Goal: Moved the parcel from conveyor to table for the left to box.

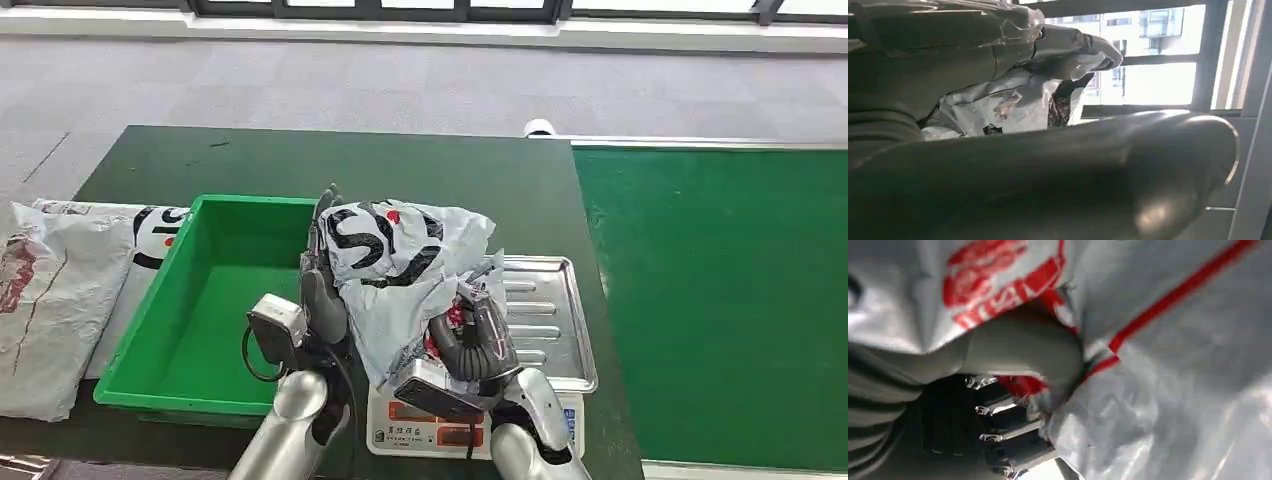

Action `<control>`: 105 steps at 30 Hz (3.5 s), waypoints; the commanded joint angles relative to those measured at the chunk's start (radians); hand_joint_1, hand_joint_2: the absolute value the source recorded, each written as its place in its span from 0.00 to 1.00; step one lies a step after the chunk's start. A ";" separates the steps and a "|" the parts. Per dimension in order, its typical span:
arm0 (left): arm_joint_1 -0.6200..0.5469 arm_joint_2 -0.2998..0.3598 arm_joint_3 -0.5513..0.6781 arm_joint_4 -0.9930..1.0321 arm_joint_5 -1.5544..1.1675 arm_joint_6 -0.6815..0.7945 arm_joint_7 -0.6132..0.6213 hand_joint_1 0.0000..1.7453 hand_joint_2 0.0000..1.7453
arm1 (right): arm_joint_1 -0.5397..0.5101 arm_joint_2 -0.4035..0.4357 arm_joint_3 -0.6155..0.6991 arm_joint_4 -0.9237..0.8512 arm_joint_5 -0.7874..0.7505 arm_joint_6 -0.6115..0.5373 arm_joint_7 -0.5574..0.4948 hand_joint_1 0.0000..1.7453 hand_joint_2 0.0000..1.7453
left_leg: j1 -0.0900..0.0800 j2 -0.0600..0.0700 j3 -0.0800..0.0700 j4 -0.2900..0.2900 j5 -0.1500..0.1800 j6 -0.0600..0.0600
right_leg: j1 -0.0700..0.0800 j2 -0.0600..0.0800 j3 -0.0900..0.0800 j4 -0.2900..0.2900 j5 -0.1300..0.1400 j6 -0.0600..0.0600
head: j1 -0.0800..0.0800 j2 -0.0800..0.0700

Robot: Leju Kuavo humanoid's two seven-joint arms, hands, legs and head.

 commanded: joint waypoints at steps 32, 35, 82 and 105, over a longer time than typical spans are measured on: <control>-0.071 0.026 -0.080 0.051 -0.157 0.481 0.005 0.00 0.00 | 0.063 -0.114 -0.010 -0.163 0.022 -0.046 0.058 0.00 1.00 | 0.000 -0.005 -0.001 -0.001 0.000 0.000 | 0.000 -0.005 0.001 -0.002 -0.001 0.000 | 0.000 0.000; -0.004 -0.079 0.260 -0.159 -0.641 0.483 0.005 0.00 0.00 | 0.103 -0.105 -0.015 -0.219 0.041 -0.056 0.061 0.00 1.00 | 0.001 -0.004 -0.001 0.000 0.000 0.000 | 0.001 -0.005 0.001 -0.002 -0.001 0.000 | 0.000 0.000; -0.258 0.155 -0.186 0.581 -1.213 -0.091 0.365 0.00 1.00 | -0.004 -0.173 0.004 -0.280 -0.105 0.005 -0.029 0.00 1.00 | -0.001 -0.002 0.001 -0.003 0.001 0.000 | -0.001 -0.003 0.002 -0.003 0.001 0.000 | 0.000 0.000; -0.227 0.229 -0.228 0.488 -1.197 -0.170 0.365 1.00 1.00 | -0.091 -0.151 0.007 -0.220 -0.153 0.052 -0.054 0.00 1.00 | -0.001 -0.003 0.003 -0.003 -0.001 0.000 | -0.001 -0.005 0.011 -0.003 -0.001 0.001 | 0.000 0.000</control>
